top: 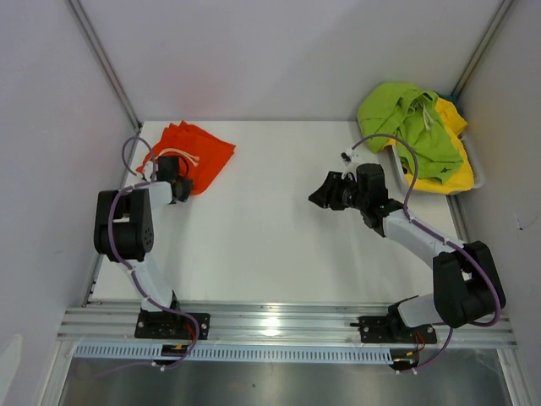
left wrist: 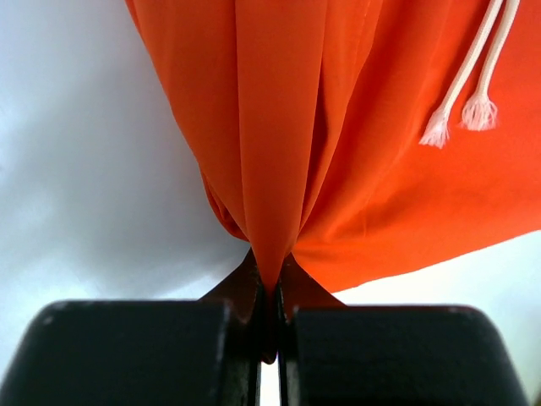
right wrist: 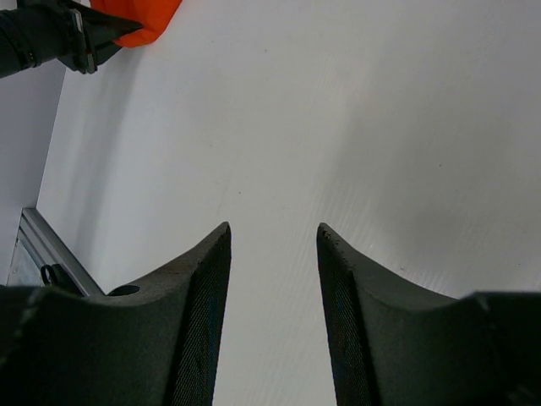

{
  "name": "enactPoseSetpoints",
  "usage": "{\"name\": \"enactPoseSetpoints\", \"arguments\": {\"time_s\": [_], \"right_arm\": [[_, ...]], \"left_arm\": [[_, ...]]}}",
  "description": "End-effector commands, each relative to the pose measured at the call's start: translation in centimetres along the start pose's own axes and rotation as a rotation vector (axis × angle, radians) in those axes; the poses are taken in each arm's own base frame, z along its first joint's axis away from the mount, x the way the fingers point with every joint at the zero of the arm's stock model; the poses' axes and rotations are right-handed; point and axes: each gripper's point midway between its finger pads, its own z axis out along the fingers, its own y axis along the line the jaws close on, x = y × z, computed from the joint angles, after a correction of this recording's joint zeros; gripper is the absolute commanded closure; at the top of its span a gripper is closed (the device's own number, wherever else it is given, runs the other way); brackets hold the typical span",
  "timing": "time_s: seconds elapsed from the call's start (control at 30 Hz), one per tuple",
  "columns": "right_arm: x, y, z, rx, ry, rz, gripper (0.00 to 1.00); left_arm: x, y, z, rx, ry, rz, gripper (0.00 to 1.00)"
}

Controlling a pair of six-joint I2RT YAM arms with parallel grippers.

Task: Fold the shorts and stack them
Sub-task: Neatly place the folded shorts to the corner

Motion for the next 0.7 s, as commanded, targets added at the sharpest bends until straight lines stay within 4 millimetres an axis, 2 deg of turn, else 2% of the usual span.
{"name": "enactPoseSetpoints", "arguments": {"time_s": [0.0,0.03,0.13,0.17,0.23,0.27,0.33,0.4,0.47,0.53,0.57,0.67], "right_arm": [[-1.7,1.1,-0.6,-0.036,-0.060,-0.024,0.53],[-1.7,1.1,-0.6,-0.034,-0.060,-0.026,0.52],[-1.7,1.0,-0.7,-0.035,-0.061,-0.022,0.52],[-1.6,1.0,-0.6,-0.036,-0.059,-0.022,0.52],[-1.6,1.0,-0.7,-0.036,-0.057,-0.022,0.53],[-1.6,1.0,-0.7,-0.036,-0.059,-0.022,0.52],[-1.7,0.9,-0.8,-0.034,-0.061,-0.021,0.52],[-1.7,0.9,-0.7,-0.034,-0.061,-0.021,0.52],[-1.9,0.9,-0.8,-0.033,-0.066,-0.021,0.52],[-1.9,0.9,-0.9,-0.036,-0.067,-0.022,0.52],[-1.9,0.8,-0.9,-0.036,-0.067,-0.021,0.52],[-2.0,1.0,-1.0,-0.039,-0.069,-0.020,0.53]], "left_arm": [[0.9,-0.9,-1.2,0.005,-0.054,-0.144,1.00],[2.3,-1.8,-1.6,0.014,-0.049,-0.130,1.00],[2.5,-2.9,-2.0,0.023,-0.099,-0.212,1.00],[2.2,-3.9,-1.9,0.035,-0.110,-0.267,1.00],[2.4,-4.6,-1.4,0.039,-0.110,-0.300,1.00],[1.6,-6.4,-1.4,0.072,-0.117,-0.334,1.00],[2.0,-5.9,-0.1,0.026,-0.116,-0.361,1.00],[1.7,-6.6,0.5,0.038,-0.126,-0.415,1.00],[0.6,-7.6,0.7,0.079,-0.167,-0.457,1.00],[0.4,-7.5,1.2,0.071,-0.183,-0.474,1.00],[-0.4,-8.2,1.3,0.081,-0.204,-0.495,1.00],[-1.2,-8.1,2.3,0.074,-0.217,-0.520,1.00]]}}
